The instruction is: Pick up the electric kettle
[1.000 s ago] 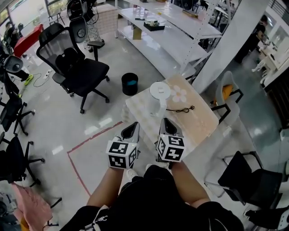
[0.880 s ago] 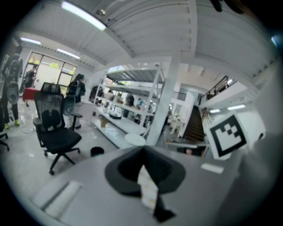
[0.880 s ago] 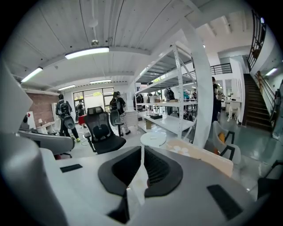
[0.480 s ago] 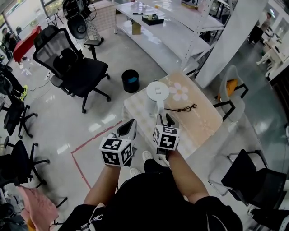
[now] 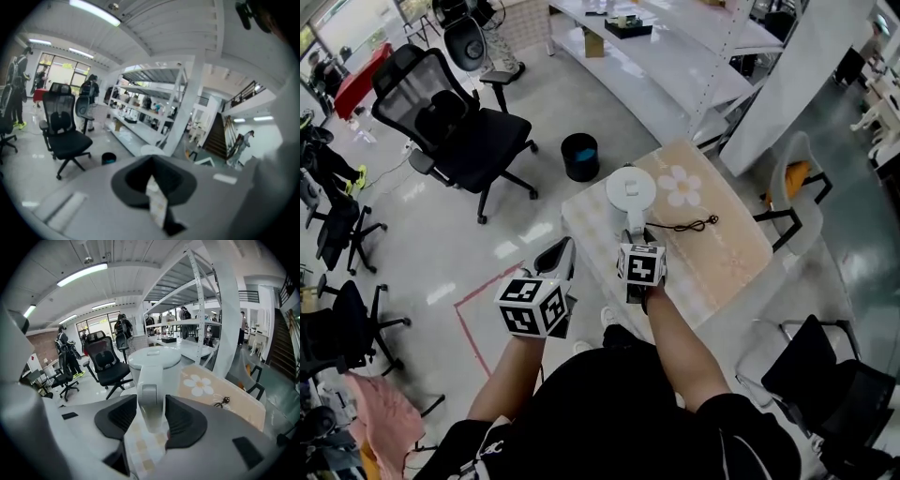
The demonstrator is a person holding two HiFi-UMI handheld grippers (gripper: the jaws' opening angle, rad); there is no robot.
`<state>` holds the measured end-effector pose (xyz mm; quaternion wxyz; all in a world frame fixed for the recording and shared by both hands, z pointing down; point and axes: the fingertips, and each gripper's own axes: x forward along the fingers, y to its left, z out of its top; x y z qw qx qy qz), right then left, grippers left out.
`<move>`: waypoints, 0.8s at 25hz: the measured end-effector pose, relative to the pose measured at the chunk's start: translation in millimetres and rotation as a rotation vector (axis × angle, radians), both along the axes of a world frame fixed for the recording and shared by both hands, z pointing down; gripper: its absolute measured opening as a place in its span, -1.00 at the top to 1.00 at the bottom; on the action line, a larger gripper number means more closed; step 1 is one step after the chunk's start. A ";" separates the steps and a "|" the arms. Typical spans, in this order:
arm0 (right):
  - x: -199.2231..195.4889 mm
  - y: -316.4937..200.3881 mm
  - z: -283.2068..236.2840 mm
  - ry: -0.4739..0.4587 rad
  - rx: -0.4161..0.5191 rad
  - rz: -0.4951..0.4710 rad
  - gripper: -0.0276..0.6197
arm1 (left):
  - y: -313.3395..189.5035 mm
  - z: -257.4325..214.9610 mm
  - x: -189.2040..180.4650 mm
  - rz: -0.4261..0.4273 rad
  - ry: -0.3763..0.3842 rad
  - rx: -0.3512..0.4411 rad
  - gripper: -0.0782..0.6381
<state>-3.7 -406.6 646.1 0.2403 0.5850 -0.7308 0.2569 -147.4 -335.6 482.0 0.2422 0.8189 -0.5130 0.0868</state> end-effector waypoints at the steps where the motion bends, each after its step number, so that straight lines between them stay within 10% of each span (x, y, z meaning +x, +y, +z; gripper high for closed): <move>1: -0.9 -1.1 5.8 -0.001 -0.009 -0.020 0.38 | -1.1 2.4 -2.0 -0.005 -0.007 -0.007 0.78; 13: -29.3 1.1 19.0 -0.173 0.023 -0.660 0.41 | -5.6 47.0 -20.9 -0.054 -0.047 -0.125 0.78; 20: -55.7 0.5 16.4 -0.316 0.067 -0.761 0.40 | -8.5 62.5 -23.6 -0.081 -0.084 -0.173 0.78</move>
